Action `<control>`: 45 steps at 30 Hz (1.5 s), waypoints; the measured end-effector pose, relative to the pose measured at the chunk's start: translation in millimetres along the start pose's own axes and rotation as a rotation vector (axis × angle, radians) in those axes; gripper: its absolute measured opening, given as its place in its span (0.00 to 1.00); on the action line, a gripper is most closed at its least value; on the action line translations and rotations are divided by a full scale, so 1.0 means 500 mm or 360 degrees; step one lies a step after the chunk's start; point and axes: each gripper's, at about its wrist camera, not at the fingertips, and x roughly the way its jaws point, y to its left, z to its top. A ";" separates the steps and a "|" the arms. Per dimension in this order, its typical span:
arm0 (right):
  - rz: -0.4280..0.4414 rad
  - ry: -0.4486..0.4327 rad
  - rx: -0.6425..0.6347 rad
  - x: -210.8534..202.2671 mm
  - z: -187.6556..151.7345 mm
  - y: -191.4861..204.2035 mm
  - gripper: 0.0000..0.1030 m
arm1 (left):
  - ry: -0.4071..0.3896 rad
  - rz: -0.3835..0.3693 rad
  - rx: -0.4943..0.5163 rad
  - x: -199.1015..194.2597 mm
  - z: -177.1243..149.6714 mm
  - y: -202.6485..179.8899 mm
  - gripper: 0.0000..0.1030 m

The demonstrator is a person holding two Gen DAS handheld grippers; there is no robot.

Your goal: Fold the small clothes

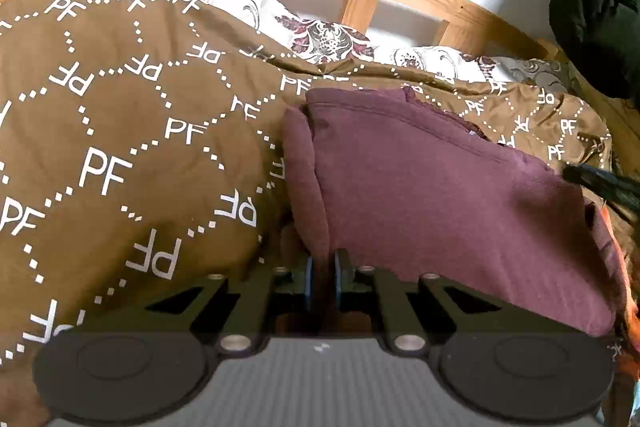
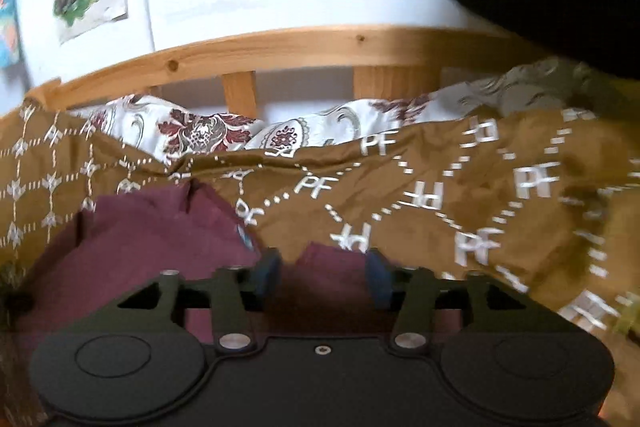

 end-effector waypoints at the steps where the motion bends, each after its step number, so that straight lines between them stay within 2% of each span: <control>1: -0.0030 -0.0023 0.0001 -0.026 -0.016 -0.004 0.70 | 0.0010 0.0008 0.0001 0.003 0.000 -0.001 0.12; 3: -0.0117 -0.0064 0.0035 -0.084 -0.055 -0.015 0.73 | 0.0023 0.0023 0.0004 0.007 0.001 -0.005 0.14; 6: -0.0203 -0.0100 0.0137 -0.150 -0.113 -0.032 0.72 | 0.0033 0.0060 0.0004 0.012 0.004 -0.012 0.19; 8: -0.0206 -0.0120 0.0198 -0.174 -0.139 -0.040 0.65 | 0.0027 0.0090 0.0011 0.012 0.004 -0.016 0.25; 9: -0.0195 -0.0126 0.0222 -0.180 -0.150 -0.042 0.57 | 0.0025 0.0107 0.0016 0.012 0.003 -0.019 0.30; 10: -0.0186 -0.0127 0.0248 -0.181 -0.157 -0.044 0.51 | 0.0018 0.0128 0.0020 0.010 0.001 -0.022 0.35; 11: -0.0164 -0.0116 0.0274 -0.177 -0.165 -0.045 0.49 | 0.0006 0.0151 0.0024 0.007 -0.001 -0.024 0.39; 12: -0.0134 -0.0093 0.0294 -0.169 -0.172 -0.045 0.45 | -0.0005 0.0170 0.0027 0.004 -0.004 -0.026 0.51; 13: -0.0108 -0.0079 0.0300 -0.162 -0.177 -0.043 0.43 | -0.0019 0.0189 0.0024 -0.001 -0.008 -0.028 0.62; 15: -0.0084 -0.0075 0.0269 -0.146 -0.182 -0.033 0.43 | -0.0050 0.0205 0.0006 -0.010 -0.017 -0.026 0.73; 18: -0.0102 -0.0066 0.0284 -0.112 -0.179 -0.033 0.44 | -0.0046 0.0202 -0.0025 -0.014 -0.029 -0.021 0.78; 22: -0.0061 -0.0054 0.0485 -0.074 -0.168 -0.059 0.41 | -0.0025 0.0233 -0.0026 -0.007 -0.039 -0.019 0.80; 23: -0.0061 -0.0057 0.0526 -0.070 -0.169 -0.066 0.36 | -0.0017 0.0240 -0.0033 -0.004 -0.041 -0.018 0.80; 24: -0.0078 -0.0069 0.0549 -0.071 -0.171 -0.071 0.15 | -0.0009 0.0243 -0.0041 -0.002 -0.042 -0.017 0.81; 25: -0.0120 -0.0089 0.0550 -0.077 -0.175 -0.075 0.03 | -0.0004 0.0242 -0.0050 -0.001 -0.041 -0.015 0.81; 28: -0.0152 -0.0215 0.0543 -0.109 -0.184 -0.079 0.02 | 0.0001 0.0237 -0.0065 0.001 -0.040 -0.012 0.83; 32: -0.0250 -0.0324 0.0374 -0.165 -0.182 -0.053 0.02 | 0.0000 0.0239 -0.0043 -0.001 -0.044 -0.014 0.86; 34: -0.0272 -0.0298 0.0347 -0.167 -0.185 -0.052 0.02 | 0.0000 0.0254 -0.0029 0.002 -0.044 -0.015 0.88; 38: -0.0268 -0.0081 0.0496 -0.124 -0.210 -0.078 0.03 | -0.0001 0.0272 -0.0049 0.004 -0.039 -0.014 0.90; 41: -0.0255 -0.0080 0.0533 -0.124 -0.216 -0.082 0.06 | -0.0001 0.0268 -0.0053 0.004 -0.038 -0.013 0.92; 45: -0.0273 -0.0111 0.0477 -0.129 -0.215 -0.068 0.21 | 0.0011 0.0274 -0.0064 0.007 -0.040 -0.010 0.94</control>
